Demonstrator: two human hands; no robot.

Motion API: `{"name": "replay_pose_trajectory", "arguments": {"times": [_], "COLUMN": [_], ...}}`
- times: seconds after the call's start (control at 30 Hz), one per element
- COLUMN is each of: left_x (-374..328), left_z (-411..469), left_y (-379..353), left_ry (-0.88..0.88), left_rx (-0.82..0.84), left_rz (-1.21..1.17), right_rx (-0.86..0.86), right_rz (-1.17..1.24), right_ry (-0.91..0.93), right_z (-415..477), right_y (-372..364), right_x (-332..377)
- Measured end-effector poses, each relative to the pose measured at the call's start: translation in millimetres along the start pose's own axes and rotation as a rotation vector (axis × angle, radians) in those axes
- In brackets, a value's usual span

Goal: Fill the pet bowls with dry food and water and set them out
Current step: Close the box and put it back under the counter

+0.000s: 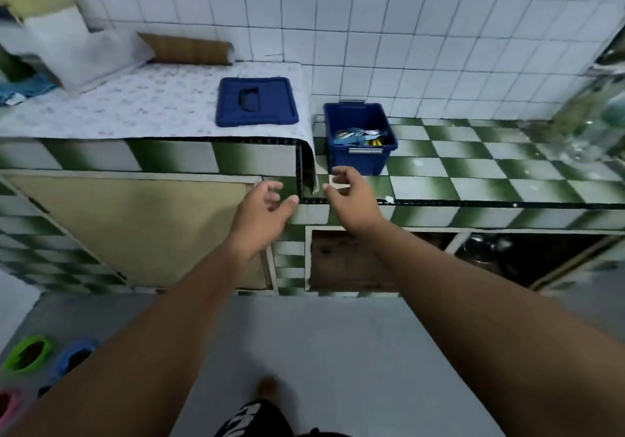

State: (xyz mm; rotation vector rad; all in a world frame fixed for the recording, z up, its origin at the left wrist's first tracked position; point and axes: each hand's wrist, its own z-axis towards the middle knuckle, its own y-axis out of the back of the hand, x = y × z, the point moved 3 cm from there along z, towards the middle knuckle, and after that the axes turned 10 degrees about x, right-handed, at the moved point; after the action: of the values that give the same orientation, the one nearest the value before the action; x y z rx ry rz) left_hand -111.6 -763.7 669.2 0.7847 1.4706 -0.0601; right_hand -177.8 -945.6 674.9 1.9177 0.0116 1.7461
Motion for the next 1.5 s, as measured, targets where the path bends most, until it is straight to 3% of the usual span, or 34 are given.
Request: {"name": "replay_pose_trajectory", "arguments": {"times": [0.47,0.77,1.23,1.5], "left_x": [-44,-65,-120,-128], "left_z": [136,186,278,283], "left_y": [-104,-141,-184,-119], "left_ry": [-0.083,-0.088,-0.046,-0.02], "left_rx": [0.295,0.332,0.107,-0.164], "left_rz": [0.028,0.062,0.022,0.029], "right_rx": [-0.276,-0.355,-0.166,0.063], "right_rz": [0.013,0.041,0.024,0.018], "right_ry": [-0.163,-0.184,-0.081,0.053], "right_z": [54,89,212,286], "right_y": [97,145,236,191], "right_x": [-52,-75,-87,-52]}}
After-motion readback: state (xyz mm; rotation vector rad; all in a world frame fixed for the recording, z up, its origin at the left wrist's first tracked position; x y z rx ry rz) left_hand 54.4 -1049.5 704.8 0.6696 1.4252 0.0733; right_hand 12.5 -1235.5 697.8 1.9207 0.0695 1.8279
